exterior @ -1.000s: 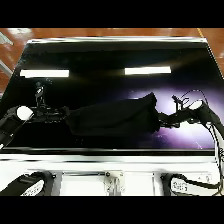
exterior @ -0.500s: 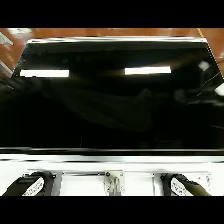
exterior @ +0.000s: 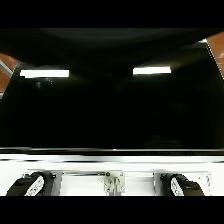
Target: Fold the shirts.
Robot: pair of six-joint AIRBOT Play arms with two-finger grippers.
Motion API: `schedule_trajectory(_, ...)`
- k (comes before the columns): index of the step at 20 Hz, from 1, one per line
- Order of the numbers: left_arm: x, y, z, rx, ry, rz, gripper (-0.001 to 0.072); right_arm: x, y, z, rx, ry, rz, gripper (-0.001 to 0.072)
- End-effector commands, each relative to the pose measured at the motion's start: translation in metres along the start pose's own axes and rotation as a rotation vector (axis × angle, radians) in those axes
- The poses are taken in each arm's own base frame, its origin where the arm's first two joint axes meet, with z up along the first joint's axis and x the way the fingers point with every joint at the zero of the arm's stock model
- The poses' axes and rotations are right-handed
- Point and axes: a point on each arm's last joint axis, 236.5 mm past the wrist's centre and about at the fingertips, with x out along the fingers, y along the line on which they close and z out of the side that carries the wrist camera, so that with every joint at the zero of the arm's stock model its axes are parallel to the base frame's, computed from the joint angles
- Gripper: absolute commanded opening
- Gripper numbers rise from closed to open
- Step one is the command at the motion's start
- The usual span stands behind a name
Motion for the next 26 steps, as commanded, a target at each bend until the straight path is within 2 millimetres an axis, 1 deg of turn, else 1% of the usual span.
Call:
schedule_trajectory(1, -0.022, -0.017, 0.027, 0.055, -0.062, -0.021, 0.0036, -0.040, 0.017, 0.013, -0.041, -0.001, 0.024, 0.0064)
schedule_trajectory(5, -0.021, -0.008, 0.027, 0.084, -0.062, 0.015, 0.0036, -0.059, 0.029, -0.001, -0.066, 0.063, 0.054, 0.0064)
schedule_trajectory(6, -0.021, -0.001, 0.028, 0.113, -0.064, 0.048, 0.0037, -0.061, 0.032, -0.010, -0.068, 0.100, 0.067, 0.0064)
schedule_trajectory(7, -0.021, 0.010, 0.029, 0.151, -0.065, 0.094, 0.0036, -0.064, 0.037, -0.022, -0.067, 0.151, 0.087, 0.0064)
schedule_trajectory(8, -0.020, 0.022, 0.028, 0.188, -0.061, 0.142, 0.0036, -0.067, 0.042, -0.040, -0.067, 0.225, 0.113, 0.0063)
schedule_trajectory(9, -0.017, 0.033, 0.023, 0.212, -0.037, 0.181, 0.0037, -0.068, 0.047, -0.064, -0.058, 0.329, 0.146, 0.0064)
schedule_trajectory(10, -0.012, 0.044, 0.009, 0.219, 0.014, 0.208, 0.0037, -0.070, 0.052, -0.086, -0.011, 0.427, 0.173, 0.0064)
schedule_trajectory(12, 0.001, 0.066, -0.035, 0.205, 0.170, 0.248, 0.0037, -0.071, 0.070, -0.133, 0.122, 0.614, 0.247, 0.0063)
schedule_trajectory(14, 0.020, 0.090, -0.082, 0.178, 0.295, 0.274, 0.0036, -0.067, 0.083, -0.176, 0.224, 0.748, 0.302, 0.0064)
schedule_trajectory(15, 0.030, 0.103, -0.107, 0.164, 0.355, 0.287, 0.0037, -0.062, 0.085, -0.196, 0.270, 0.798, 0.301, 0.0063)
schedule_trajectory(16, 0.041, 0.117, -0.138, 0.142, 0.426, 0.299, 0.0036, -0.054, 0.084, -0.218, 0.305, 0.835, 0.291, 0.0063)
schedule_trajectory(17, 0.053, 0.126, -0.171, 0.099, 0.497, 0.291, 0.0037, -0.043, 0.082, -0.237, 0.332, 0.851, 0.276, 0.0064)
schedule_trajectory(18, 0.068, 0.131, -0.203, 0.034, 0.553, 0.269, 0.0037, -0.031, 0.078, -0.259, 0.358, 0.857, 0.249, 0.0063)
schedule_trajectory(20, 0.098, 0.133, -0.273, -0.126, 0.649, 0.211, 0.0037, -0.007, 0.070, -0.299, 0.378, 0.845, 0.209, 0.0063)
schedule_trajectory(21, 0.110, 0.134, -0.308, -0.178, 0.702, 0.196, 0.0037, 0.001, 0.067, -0.319, 0.381, 0.846, 0.195, 0.0064)
schedule_trajectory(22, 0.119, 0.134, -0.347, -0.207, 0.776, 0.188, 0.0037, 0.009, 0.066, -0.341, 0.388, 0.858, 0.182, 0.0063)
schedule_trajectory(24, 0.127, 0.127, -0.423, -0.230, 0.931, 0.170, 0.0037, 0.016, 0.065, -0.382, 0.428, 0.919, 0.159, 0.0064)
schedule_trajectory(25, 0.126, 0.118, -0.460, -0.235, 1.014, 0.155, 0.0039, 0.017, 0.065, -0.400, 0.443, 0.958, 0.150, 0.0063)
schedule_trajectory(26, 0.122, 0.110, -0.491, -0.237, 1.090, 0.143, 0.0042, 0.018, 0.064, -0.418, 0.461, 1.002, 0.138, 0.0063)
